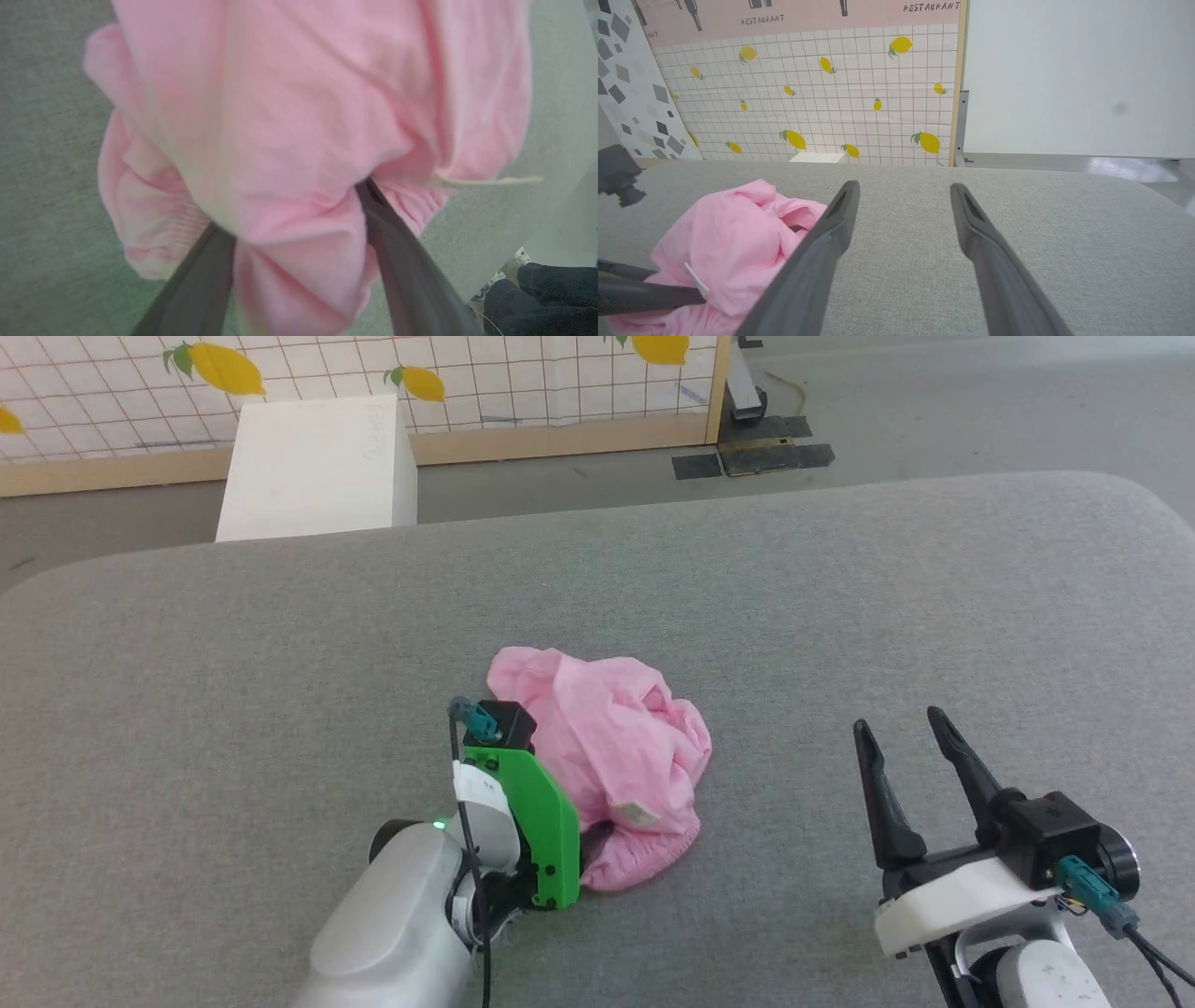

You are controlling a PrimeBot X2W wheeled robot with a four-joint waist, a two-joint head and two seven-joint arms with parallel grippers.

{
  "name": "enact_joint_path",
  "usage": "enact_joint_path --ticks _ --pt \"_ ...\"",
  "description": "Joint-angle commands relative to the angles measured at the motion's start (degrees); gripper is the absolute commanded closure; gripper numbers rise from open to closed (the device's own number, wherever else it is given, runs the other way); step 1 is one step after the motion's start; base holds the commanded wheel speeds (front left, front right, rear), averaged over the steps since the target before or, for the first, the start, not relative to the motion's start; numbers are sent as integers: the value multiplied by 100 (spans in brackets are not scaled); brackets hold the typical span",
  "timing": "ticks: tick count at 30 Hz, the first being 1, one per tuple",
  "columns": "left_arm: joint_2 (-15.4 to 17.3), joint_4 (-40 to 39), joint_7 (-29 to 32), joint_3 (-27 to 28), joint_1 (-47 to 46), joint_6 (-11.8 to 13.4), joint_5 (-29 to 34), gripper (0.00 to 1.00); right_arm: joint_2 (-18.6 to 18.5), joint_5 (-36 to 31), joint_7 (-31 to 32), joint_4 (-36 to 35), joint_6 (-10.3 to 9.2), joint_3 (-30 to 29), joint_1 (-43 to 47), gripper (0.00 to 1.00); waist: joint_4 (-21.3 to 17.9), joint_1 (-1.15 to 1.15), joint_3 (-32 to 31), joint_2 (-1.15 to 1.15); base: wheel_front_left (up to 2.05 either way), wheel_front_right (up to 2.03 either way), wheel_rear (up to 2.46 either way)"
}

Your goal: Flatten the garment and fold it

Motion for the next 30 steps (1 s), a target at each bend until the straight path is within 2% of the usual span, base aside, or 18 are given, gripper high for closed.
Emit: enact_joint_path --ticks 1,6,12,18,23,30 --pt "3 -34 -40 26 94 45 -19 0 0 35 16 -19 -9 -4 73 0 57 0 -10 -1 0 0 0" --pt "70 -517 -668 310 254 102 -89 0 0 9 49 -31 -9 4 111 0 200 0 -71 -1 0 0 0" --pt "271 -1473 -2710 904 624 234 253 0 0 -48 92 -76 -9 -6 151 0 423 0 -124 -1 0 0 0" --pt "549 -1807 -4402 1244 1204 404 767 0 0 -120 152 -165 -9 75 173 0 622 0 -125 -1 0 0 0" --pt "649 -1984 -4856 1483 1667 438 1021 0 0 -256 317 -247 -9 292 138 0 764 0 -67 -1 0 0 0" --pt "393 -2489 -4898 2076 2137 375 1406 0 -10 -466 1395 -122 -9 1183 -84 0 989 0 109 -1 0 0 0"
